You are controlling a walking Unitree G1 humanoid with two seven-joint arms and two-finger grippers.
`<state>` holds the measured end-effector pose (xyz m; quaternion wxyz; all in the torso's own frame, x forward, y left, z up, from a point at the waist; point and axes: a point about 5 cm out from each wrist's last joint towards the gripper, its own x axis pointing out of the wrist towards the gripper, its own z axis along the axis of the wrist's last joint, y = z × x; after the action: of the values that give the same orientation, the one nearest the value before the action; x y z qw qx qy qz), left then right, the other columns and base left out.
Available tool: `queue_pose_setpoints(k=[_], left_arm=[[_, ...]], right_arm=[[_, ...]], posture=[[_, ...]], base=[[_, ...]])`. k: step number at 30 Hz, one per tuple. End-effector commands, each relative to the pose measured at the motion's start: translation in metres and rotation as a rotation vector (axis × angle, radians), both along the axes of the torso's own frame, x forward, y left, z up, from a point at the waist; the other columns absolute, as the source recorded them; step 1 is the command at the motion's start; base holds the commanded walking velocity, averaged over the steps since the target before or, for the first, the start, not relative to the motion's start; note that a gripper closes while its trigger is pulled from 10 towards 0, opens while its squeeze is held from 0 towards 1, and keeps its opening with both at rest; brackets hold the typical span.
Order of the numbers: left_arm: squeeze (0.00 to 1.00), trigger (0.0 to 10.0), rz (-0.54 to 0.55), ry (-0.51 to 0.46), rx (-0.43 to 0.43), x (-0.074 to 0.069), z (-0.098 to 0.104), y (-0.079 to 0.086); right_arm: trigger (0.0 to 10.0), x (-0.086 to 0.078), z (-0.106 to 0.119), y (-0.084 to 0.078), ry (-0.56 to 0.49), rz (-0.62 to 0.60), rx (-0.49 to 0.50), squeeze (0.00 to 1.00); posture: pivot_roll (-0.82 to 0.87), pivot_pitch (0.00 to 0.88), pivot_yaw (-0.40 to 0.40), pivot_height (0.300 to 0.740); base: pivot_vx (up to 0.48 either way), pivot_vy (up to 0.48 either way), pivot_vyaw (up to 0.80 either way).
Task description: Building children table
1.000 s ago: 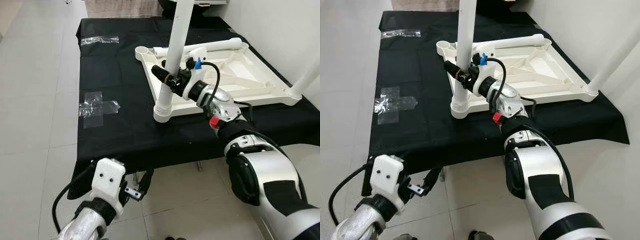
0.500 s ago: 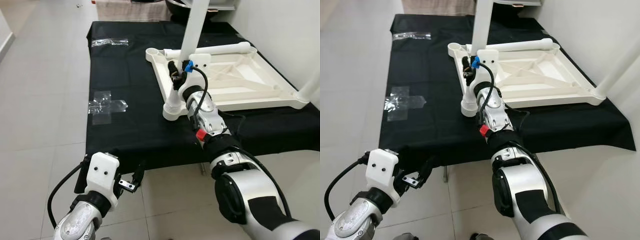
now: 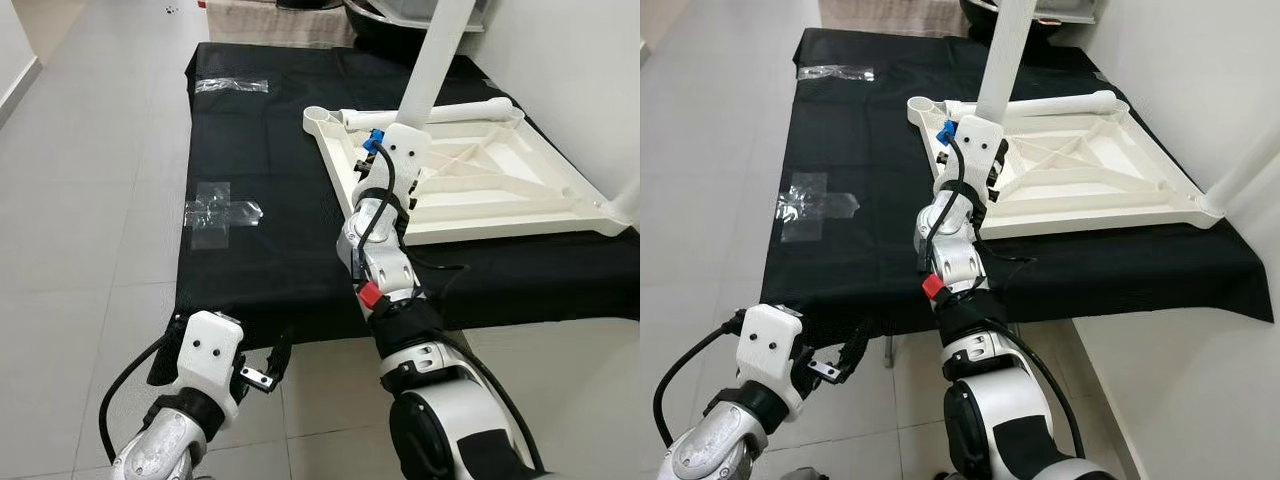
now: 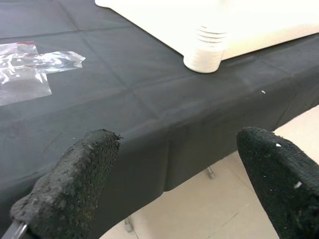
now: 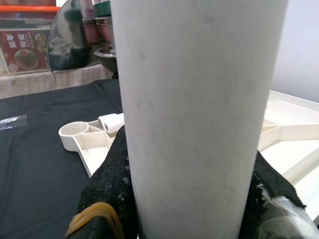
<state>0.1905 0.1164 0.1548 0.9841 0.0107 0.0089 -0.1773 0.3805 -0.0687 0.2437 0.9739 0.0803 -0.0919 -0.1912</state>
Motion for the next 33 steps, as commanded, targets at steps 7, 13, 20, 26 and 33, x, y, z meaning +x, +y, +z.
queue_pose_setpoints(k=[7, 13, 20, 26, 33], left_arm=[[0.0, 10.0, -0.016, 0.008, -0.001, -0.002, -0.004, -0.003], [0.0, 10.0, -0.027, 0.007, 0.003, -0.001, -0.005, -0.005], [0.0, 10.0, -0.024, 0.007, 0.001, -0.001, -0.006, -0.005], [0.0, 10.0, -0.022, 0.005, -0.001, -0.001, -0.006, -0.005], [0.0, 10.0, -0.02, 0.002, -0.001, -0.002, -0.005, -0.005]], right_arm=[[10.0, -0.01, -0.023, 0.019, 0.087, 0.097, 0.043, 1.0], [10.0, -0.016, -0.007, 0.005, -0.039, 0.218, 0.004, 0.0], [10.0, -0.009, -0.005, -0.028, -0.143, 0.508, -0.06, 0.0], [10.0, -0.001, 0.0, -0.046, -0.153, 0.6, -0.113, 0.0], [10.0, 0.015, 0.007, -0.061, -0.136, 0.702, -0.176, 0.0]], posture=[[0.14, 0.132, -0.13, 0.74], [0.14, 0.134, -0.128, 0.74], [0.13, 0.134, -0.128, 0.74], [0.14, 0.136, -0.129, 0.74], [0.14, 0.14, -0.133, 0.74]], base=[[0.0, 0.0, 0.0], [0.0, 0.0, 0.0], [0.0, 0.0, 0.0], [0.0, 0.0, 0.0], [0.0, 0.0, 0.0]])
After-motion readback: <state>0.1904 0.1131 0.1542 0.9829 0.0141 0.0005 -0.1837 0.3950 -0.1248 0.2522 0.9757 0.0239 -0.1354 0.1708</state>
